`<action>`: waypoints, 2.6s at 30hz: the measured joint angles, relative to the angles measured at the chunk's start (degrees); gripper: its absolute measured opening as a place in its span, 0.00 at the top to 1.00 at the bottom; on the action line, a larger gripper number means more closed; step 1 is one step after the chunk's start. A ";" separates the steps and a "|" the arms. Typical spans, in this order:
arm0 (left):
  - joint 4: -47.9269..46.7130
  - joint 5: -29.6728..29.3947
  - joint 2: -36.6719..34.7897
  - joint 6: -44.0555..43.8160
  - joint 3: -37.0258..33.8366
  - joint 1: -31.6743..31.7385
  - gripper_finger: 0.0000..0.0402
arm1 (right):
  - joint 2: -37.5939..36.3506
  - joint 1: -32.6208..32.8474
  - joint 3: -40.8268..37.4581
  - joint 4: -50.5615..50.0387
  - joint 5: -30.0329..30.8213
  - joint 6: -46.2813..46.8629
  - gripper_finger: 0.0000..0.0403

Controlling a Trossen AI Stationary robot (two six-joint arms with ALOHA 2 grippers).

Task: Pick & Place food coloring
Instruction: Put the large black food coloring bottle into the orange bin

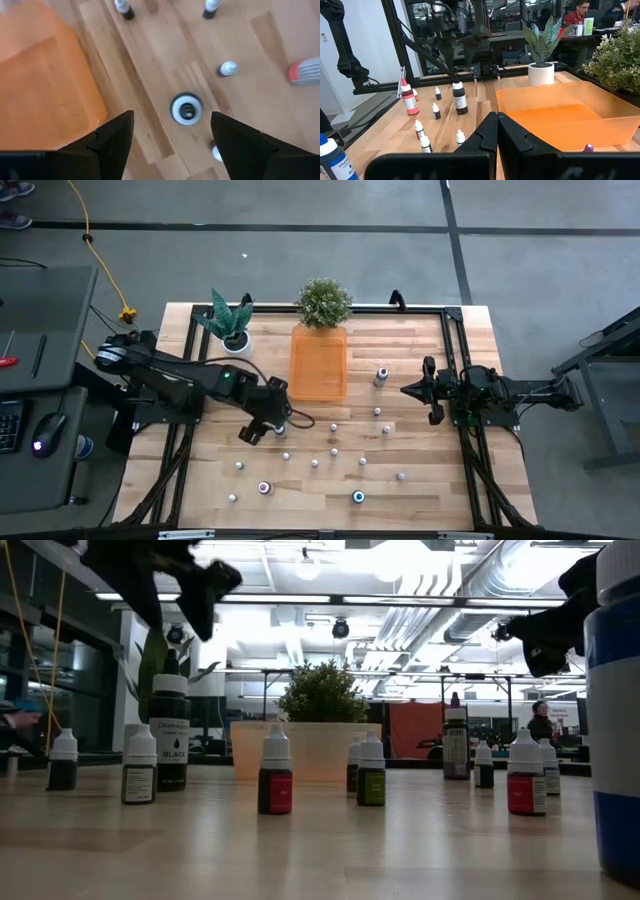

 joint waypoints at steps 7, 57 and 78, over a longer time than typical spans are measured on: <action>-0.60 2.95 4.42 0.60 -0.07 1.48 0.35 | 0.00 0.02 0.01 0.01 0.02 0.00 1.00; 1.25 0.64 9.27 -20.53 -0.07 -1.56 0.42 | 0.04 0.01 0.01 -0.01 0.02 0.00 1.00; 1.76 2.76 9.73 -20.59 -0.03 -1.58 0.58 | 0.03 0.01 0.01 -0.01 0.01 0.00 1.00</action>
